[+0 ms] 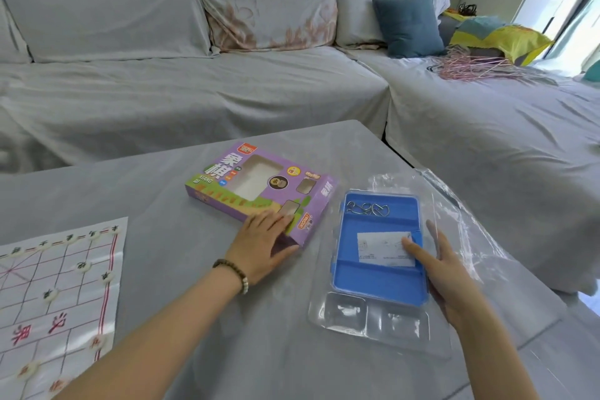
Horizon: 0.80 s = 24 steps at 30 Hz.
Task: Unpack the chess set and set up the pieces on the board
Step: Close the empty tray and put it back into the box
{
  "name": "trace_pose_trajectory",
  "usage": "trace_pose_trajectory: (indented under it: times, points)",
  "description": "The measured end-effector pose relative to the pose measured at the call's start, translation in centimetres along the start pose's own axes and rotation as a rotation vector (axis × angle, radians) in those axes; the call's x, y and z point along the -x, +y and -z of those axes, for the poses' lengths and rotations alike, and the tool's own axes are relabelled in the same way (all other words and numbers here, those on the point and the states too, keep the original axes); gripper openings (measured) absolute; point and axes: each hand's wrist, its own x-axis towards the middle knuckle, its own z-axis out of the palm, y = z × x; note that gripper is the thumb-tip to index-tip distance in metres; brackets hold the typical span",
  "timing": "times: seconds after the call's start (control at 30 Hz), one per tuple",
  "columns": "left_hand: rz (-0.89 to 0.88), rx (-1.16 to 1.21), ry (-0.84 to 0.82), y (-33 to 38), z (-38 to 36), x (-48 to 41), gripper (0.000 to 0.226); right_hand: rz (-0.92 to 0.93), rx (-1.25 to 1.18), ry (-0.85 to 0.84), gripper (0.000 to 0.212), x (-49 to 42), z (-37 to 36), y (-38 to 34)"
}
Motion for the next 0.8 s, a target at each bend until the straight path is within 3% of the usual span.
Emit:
trace_pose_trajectory:
  times: [0.13, 0.3, 0.47, 0.57, 0.67, 0.8]
  points:
    - [-0.054, -0.083, 0.05, -1.2, 0.2, 1.6, 0.068, -0.032, 0.024, -0.04, 0.07, 0.9, 0.3, 0.8]
    - [-0.131, -0.159, 0.05, -1.6, 1.1, 2.7, 0.073, -0.057, 0.033, -0.11, 0.068, 1.7, -0.1, 1.5]
    - [-0.138, -0.146, 0.175, -1.0, 1.7, 2.9, 0.073, -0.071, -0.006, -0.14, 0.065, 1.8, 0.5, 1.8]
    - [0.047, 0.057, 0.218, 0.3, 2.5, 3.0, 0.081, -0.08, -0.05, -0.158, 0.067, 1.9, 1.2, 1.8]
    - [0.334, 0.255, 0.237, 0.4, 2.2, 3.1, 0.051, -0.082, -0.054, -0.168, 0.066, 1.8, 1.9, 1.9]
    - [0.524, 0.461, 0.323, 0.9, 1.8, 2.8, 0.04, -0.086, 0.023, -0.206, 0.066, 1.7, 1.7, 2.3]
